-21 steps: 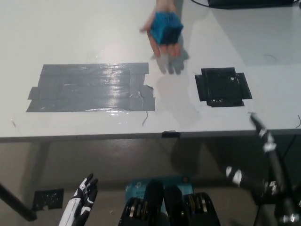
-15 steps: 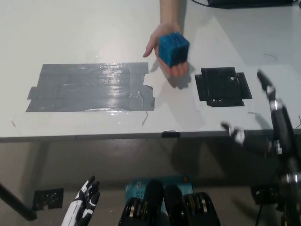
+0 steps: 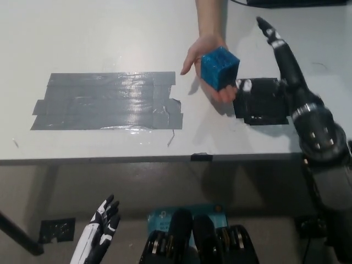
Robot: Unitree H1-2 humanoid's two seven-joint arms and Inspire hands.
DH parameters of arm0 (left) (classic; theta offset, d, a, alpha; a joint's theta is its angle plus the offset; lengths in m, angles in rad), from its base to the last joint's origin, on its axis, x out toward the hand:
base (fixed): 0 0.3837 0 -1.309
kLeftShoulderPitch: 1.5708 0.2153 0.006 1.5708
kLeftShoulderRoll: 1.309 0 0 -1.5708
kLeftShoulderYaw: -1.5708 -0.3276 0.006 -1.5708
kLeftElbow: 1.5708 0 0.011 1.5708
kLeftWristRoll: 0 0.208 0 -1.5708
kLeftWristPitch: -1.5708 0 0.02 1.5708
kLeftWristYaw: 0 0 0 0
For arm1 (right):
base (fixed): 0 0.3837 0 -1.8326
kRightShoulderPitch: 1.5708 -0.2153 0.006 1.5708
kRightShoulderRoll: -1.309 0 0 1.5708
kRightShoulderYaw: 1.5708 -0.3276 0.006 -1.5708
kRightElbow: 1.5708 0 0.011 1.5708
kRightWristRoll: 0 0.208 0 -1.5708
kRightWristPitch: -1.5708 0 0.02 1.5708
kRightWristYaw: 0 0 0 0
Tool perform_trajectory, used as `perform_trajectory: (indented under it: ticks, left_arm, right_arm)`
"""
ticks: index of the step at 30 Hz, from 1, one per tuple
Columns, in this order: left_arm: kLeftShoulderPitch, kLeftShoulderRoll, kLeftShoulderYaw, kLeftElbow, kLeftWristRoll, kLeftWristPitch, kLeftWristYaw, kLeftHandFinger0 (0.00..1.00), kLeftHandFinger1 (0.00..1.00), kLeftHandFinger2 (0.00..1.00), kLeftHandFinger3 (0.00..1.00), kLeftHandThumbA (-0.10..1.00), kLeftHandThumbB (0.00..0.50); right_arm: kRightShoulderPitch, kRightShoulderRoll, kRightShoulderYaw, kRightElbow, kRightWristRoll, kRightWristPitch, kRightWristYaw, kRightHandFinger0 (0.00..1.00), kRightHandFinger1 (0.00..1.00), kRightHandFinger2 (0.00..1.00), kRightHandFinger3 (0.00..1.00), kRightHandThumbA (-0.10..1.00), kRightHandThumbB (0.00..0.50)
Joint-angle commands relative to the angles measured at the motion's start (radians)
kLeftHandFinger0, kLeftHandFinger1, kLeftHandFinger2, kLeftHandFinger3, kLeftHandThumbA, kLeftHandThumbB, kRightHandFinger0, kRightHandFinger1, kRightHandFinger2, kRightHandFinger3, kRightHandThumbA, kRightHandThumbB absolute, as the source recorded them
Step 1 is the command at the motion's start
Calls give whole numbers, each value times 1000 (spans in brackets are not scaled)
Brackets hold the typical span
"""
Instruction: A person hands a rubik's cube to the robot and rhe robot picks it up with its right hand and places it on the black spot on the desk infron tof it
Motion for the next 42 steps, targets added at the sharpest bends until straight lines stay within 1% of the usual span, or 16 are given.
perform_trajectory:
  ticks: [1,8,11,19,22,23,24,25,26,27,28,29,31,32,34,42]
  left_arm:
    - [8,-1,-10,-19,5,-32,-11,1000,1000,1000,1000,855,71]
    - [-7,4,-10,-29,-9,-8,-21,1000,1000,1000,1000,852,86]
    - [-8,7,-12,-33,-1,-10,-21,1000,1000,1000,1000,872,106]
    - [-25,17,-11,-48,12,3,-24,1000,1000,1000,1000,886,84]
    - [-28,21,-12,-55,21,8,-24,1000,1000,1000,1000,914,109]
    - [-30,21,-12,-55,24,4,-23,1000,1000,1000,1000,919,118]
    - [-29,20,-11,-58,23,9,-22,1000,1000,1000,1000,921,124]
    - [-30,20,-11,-54,25,1,-21,1000,1000,1000,1000,922,116]
    - [-33,20,-9,-52,19,-2,-23,1000,1000,1000,1000,914,112]
    - [-35,21,-9,-53,17,-1,-24,1000,1000,1000,1000,910,103]
    - [-37,22,-7,-54,17,0,-24,1000,1000,1000,1000,910,102]
    - [-38,22,-7,-54,16,0,-24,1000,1000,1000,1000,901,88]
    - [-38,21,-6,-52,12,0,-26,1000,1000,1000,1000,888,84]
    - [-38,20,-6,-53,11,4,-26,1000,1000,1000,1000,880,78]
    - [-38,22,-2,-54,7,8,-26,1000,1000,1000,1000,875,77]
    - [-54,24,3,-51,15,12,-22,1000,1000,1000,1000,871,73]
  right_arm:
    - [-103,46,-40,87,96,35,23,1000,1000,1000,1000,944,453]
    - [-175,118,-122,214,186,34,13,1000,1000,1000,1000,892,450]
    - [-182,119,-111,249,169,34,10,1000,1000,1000,1000,914,453]
    - [-202,94,-86,360,148,-19,3,1000,1000,1000,1000,936,461]
    - [-196,94,-91,380,136,-16,-36,1000,1000,1000,1000,842,439]
    - [-194,97,-101,386,136,-14,-64,1000,1000,1000,1000,762,434]
    - [-191,95,-90,385,97,-8,-117,1000,1000,1000,1000,651,353]
    - [-190,92,-79,385,72,5,-148,874,913,999,1000,484,320]
    - [-197,88,-70,391,48,24,-178,486,592,739,967,303,282]
    - [-203,88,-72,411,40,21,-209,207,406,594,675,5,252]
    - [-208,88,-70,418,41,19,-214,184,441,690,702,-32,251]
    - [-210,85,-65,432,29,6,-237,22,326,657,554,-97,225]
    - [-200,85,-64,418,21,-19,-261,0,337,744,637,-100,189]
    - [-195,84,-66,403,24,-30,-264,8,399,818,731,-100,177]
    - [-197,87,-67,397,32,-51,-267,0,456,870,814,-100,174]
    - [-197,76,-79,245,46,-30,-250,0,481,883,935,-100,158]
